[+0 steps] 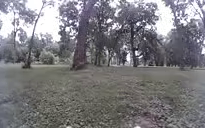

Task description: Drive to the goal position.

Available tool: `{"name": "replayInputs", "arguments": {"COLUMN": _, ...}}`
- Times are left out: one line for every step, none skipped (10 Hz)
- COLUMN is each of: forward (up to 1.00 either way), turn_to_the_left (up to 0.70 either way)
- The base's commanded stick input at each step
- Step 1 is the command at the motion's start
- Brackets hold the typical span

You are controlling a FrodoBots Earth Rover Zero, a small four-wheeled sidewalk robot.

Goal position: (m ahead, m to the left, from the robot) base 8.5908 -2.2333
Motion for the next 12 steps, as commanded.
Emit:
{"name": "replayInputs", "arguments": {"forward": 0.70, "turn_to_the_left": -0.14}}
{"name": "replayInputs", "arguments": {"forward": 0.70, "turn_to_the_left": -0.14}}
{"name": "replayInputs", "arguments": {"forward": 0.70, "turn_to_the_left": -0.14}}
{"name": "replayInputs", "arguments": {"forward": 0.70, "turn_to_the_left": -0.14}}
{"name": "replayInputs", "arguments": {"forward": 0.70, "turn_to_the_left": -0.14}}
{"name": "replayInputs", "arguments": {"forward": 0.70, "turn_to_the_left": -0.14}}
{"name": "replayInputs", "arguments": {"forward": 0.70, "turn_to_the_left": -0.14}}
{"name": "replayInputs", "arguments": {"forward": 0.70, "turn_to_the_left": -0.14}}
{"name": "replayInputs", "arguments": {"forward": 0.70, "turn_to_the_left": -0.14}}
{"name": "replayInputs", "arguments": {"forward": 0.70, "turn_to_the_left": -0.14}}
{"name": "replayInputs", "arguments": {"forward": 0.70, "turn_to_the_left": -0.14}}
{"name": "replayInputs", "arguments": {"forward": 0.70, "turn_to_the_left": -0.14}}
